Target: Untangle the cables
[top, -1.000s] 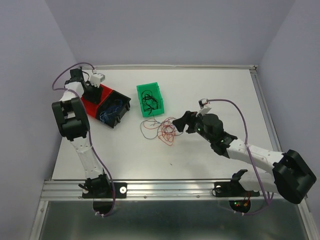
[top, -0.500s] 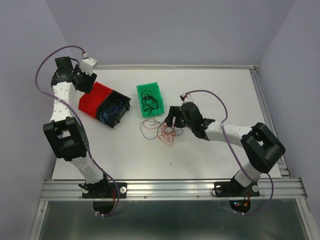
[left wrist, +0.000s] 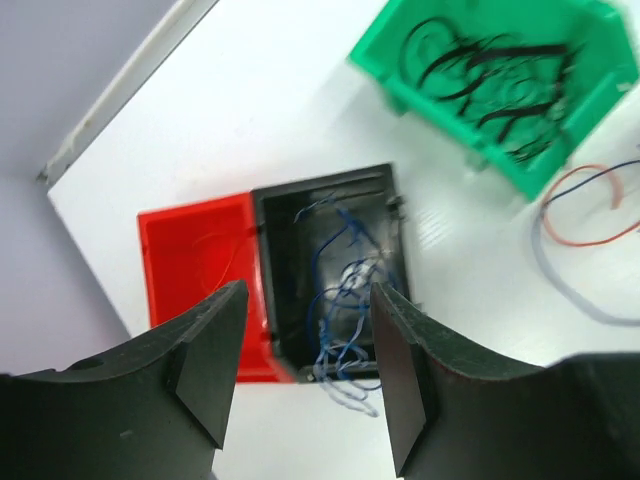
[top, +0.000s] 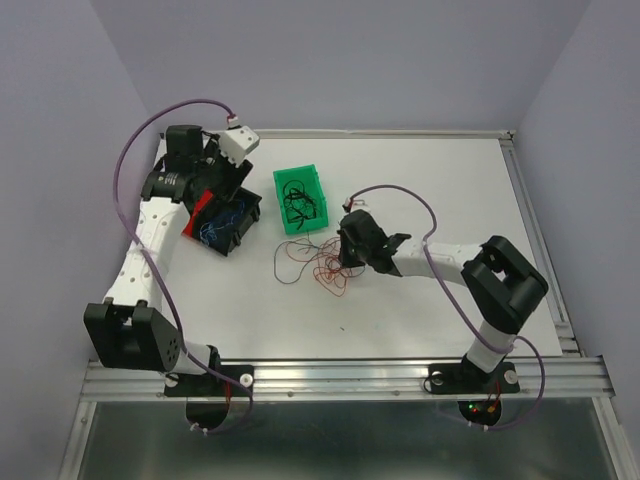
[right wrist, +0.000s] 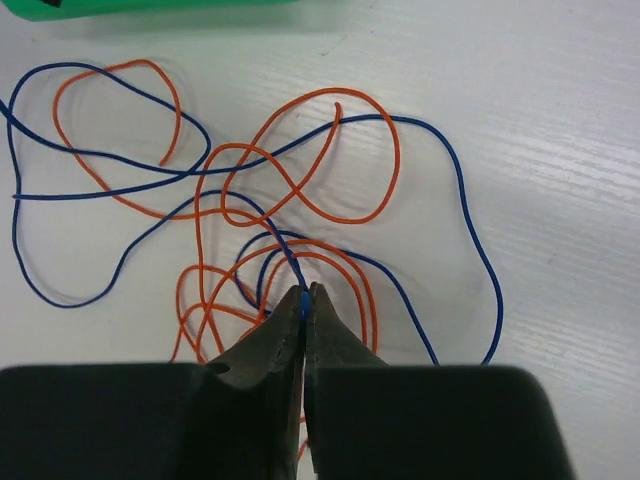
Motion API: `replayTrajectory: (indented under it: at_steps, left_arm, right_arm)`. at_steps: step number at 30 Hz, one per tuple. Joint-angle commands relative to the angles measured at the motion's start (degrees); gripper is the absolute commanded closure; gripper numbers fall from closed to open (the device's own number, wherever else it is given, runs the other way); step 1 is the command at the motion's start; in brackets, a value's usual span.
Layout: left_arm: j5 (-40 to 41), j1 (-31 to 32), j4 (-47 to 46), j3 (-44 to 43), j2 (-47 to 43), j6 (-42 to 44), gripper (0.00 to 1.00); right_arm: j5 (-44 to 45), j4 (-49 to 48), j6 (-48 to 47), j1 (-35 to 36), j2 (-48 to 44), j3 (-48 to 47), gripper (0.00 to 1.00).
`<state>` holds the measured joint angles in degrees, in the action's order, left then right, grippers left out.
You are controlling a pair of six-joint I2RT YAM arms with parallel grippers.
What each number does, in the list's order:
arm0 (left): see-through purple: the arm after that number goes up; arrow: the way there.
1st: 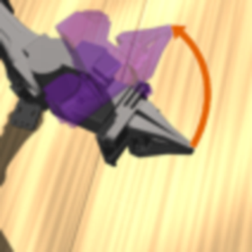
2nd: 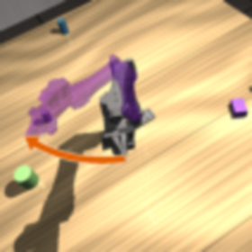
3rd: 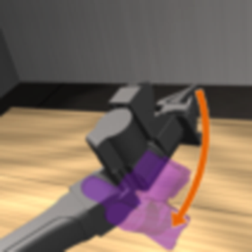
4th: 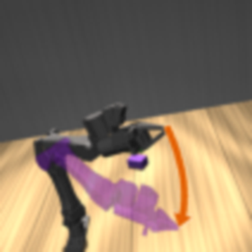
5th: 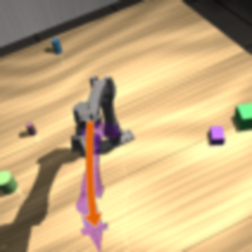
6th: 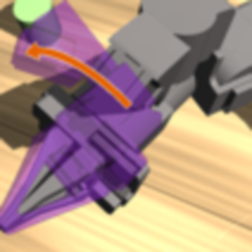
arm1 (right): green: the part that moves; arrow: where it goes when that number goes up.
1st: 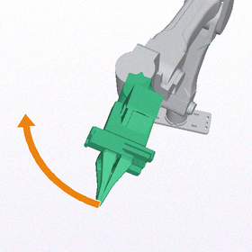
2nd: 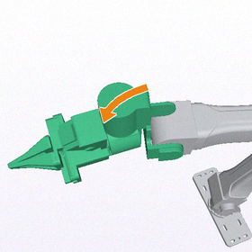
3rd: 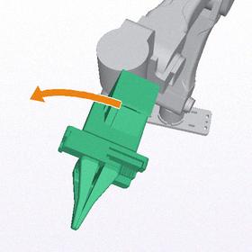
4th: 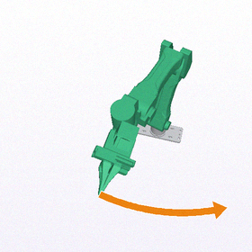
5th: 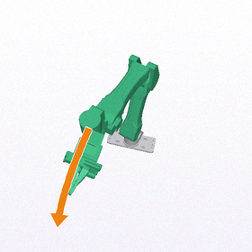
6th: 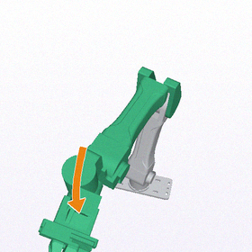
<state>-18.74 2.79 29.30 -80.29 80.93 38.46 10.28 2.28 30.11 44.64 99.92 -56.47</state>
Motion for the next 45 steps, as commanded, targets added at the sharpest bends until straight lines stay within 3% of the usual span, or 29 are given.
replayTrajectory:
  at_steps: [1, 6, 10, 15, 20, 28, 33, 37, 45]
  left_arm:
    - [-1.6, 6.7, -3.4, 2.9, -3.7, -5.2, 0.37]
    - [-2.6, 20.0, -12.3, 8.0, -5.5, -9.5, 0.36]
    - [-7.3, 25.9, -20.1, 10.2, -5.3, -12.3, 0.35]
    - [-22.4, 27.2, -32.2, 12.7, -6.6, -17.0, 0.3]
    - [-28.7, 28.9, -39.9, 16.0, -10.1, -20.3, 0.29]
    - [-36.0, 31.5, -49.9, 25.6, -16.1, -22.6, 0.26]
    - [-34.9, 34.7, -53.2, 33.7, -19.4, -18.5, 0.27]
    - [-27.4, 37.3, -59.6, 37.7, -19.2, -19.6, 0.27]
    - [-17.7, 42.8, -62.8, 30.4, -4.8, -23.0, 0.31]
  right_arm:
    - [-1.6, 1.6, 0.0, 1.3, -7.2, -1.9, 0.99]
    - [-1.9, 1.6, -1.5, 1.7, -17.8, 0.2, 0.99]
    - [-3.4, 1.7, -3.0, 1.9, -27.9, 1.9, 0.99]
    - [-7.9, 1.4, -5.5, 1.9, -40.3, 2.7, 0.99]
    - [-9.9, -1.5, -7.0, 1.9, -48.0, 3.7, 0.99]
    - [-11.7, -1.8, -7.0, 1.9, -51.9, 3.4, 1.0]
    - [-8.6, -1.8, -6.2, 1.9, -53.9, 2.3, 1.0]
    - [-9.0, -3.3, -5.5, 1.9, -53.6, 0.8, 1.0]
    - [-9.9, -5.6, -4.1, 1.9, -51.1, -2.2, 0.99]
